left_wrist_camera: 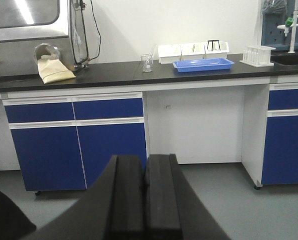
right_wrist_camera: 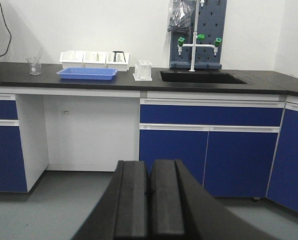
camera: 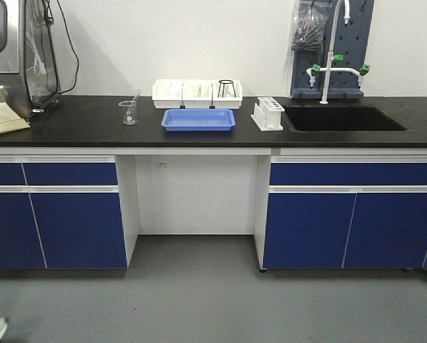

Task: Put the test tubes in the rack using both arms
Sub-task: 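Drive the base forward up to the bench with the white bins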

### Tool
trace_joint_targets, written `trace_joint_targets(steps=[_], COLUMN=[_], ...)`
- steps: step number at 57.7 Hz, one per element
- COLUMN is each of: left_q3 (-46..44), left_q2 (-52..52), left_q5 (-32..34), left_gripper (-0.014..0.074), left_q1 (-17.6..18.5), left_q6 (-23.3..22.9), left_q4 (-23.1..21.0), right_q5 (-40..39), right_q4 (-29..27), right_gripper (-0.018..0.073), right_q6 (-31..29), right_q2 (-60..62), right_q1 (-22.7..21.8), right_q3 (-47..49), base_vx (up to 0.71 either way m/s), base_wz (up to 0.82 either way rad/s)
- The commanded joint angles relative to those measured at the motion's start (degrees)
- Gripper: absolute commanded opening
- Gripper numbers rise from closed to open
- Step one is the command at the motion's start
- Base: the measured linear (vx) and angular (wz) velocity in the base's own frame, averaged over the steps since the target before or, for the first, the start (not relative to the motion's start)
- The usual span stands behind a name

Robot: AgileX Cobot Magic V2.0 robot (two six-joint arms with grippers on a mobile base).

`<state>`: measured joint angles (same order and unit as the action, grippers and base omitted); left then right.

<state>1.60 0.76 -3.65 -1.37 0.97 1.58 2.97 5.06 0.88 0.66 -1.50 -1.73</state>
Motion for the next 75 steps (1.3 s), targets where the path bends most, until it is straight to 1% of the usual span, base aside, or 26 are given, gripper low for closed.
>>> trace_joint_targets(steps=[1, 51, 75], left_q3=[-1.5, -1.5, -1.5], left_q2=[0.7, 0.7, 0.7], left_q5=[4.5, 4.5, 4.5], left_gripper=[-0.0004, -0.0004, -0.0004], left_q1=[0.0, 0.0, 0.0], left_q6=[-0.5, -0.5, -0.5], left_q4=[-0.2, -0.2, -0.2], right_q5=[-4.7, -4.7, -4.7], right_q4=[0.4, 0.4, 0.4], right_gripper=[-0.0008, -0.0008, -0.0008], right_q6=[-0.2, -0.2, -0.2], right_q2=[0.4, 0.4, 0.4], right_q1=[-0.4, -0.4, -0.4], right_q3=[-0.8, -0.8, -0.8], base_vx=[0.0, 0.0, 0.09], base_wz=[0.0, 0.0, 0.0])
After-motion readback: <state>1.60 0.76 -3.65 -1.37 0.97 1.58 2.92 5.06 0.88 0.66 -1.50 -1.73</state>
